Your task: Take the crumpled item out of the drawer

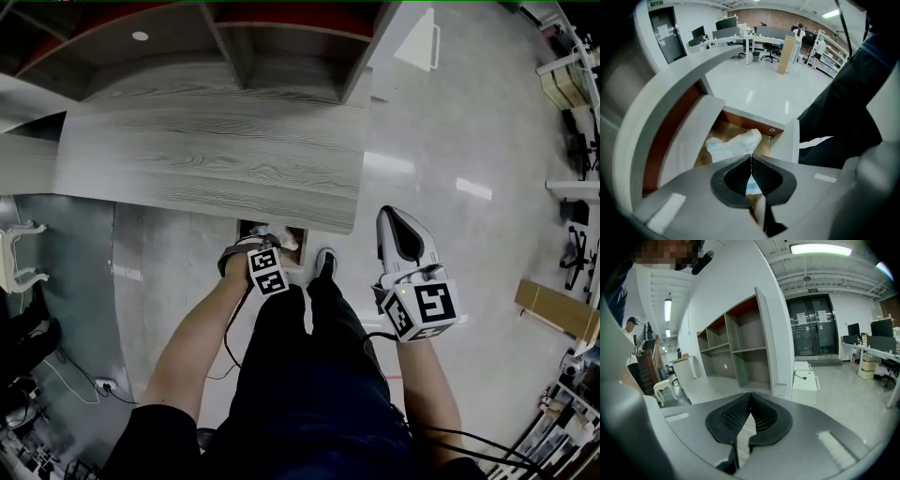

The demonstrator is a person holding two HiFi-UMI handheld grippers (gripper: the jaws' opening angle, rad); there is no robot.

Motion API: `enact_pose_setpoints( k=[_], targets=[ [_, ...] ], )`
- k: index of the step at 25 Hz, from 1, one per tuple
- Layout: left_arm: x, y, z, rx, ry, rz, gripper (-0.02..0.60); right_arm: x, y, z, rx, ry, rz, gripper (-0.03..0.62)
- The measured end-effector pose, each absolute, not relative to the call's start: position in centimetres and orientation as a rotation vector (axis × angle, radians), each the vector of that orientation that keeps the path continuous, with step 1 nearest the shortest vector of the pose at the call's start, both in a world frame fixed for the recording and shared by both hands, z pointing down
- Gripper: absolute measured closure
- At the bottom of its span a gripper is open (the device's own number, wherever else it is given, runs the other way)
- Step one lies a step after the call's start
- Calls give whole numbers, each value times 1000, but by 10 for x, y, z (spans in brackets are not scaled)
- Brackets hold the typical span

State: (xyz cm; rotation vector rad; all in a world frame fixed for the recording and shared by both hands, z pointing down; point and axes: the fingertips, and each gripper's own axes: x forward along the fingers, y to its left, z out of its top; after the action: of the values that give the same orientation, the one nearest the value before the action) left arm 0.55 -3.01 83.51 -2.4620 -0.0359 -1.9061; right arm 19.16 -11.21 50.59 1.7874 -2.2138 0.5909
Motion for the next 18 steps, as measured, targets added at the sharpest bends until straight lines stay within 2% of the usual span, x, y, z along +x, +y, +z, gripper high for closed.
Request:
enact_pose_setpoints(
  k=[10,18],
  targets=[
    [-9,-17,799,-2344,-114,-1789,577,150,-126,495,1656,-2331,557,588],
    [-18,-19,757,-2491,104,-1763,577,114,-134,482,1549,-2433,514,588]
  ],
)
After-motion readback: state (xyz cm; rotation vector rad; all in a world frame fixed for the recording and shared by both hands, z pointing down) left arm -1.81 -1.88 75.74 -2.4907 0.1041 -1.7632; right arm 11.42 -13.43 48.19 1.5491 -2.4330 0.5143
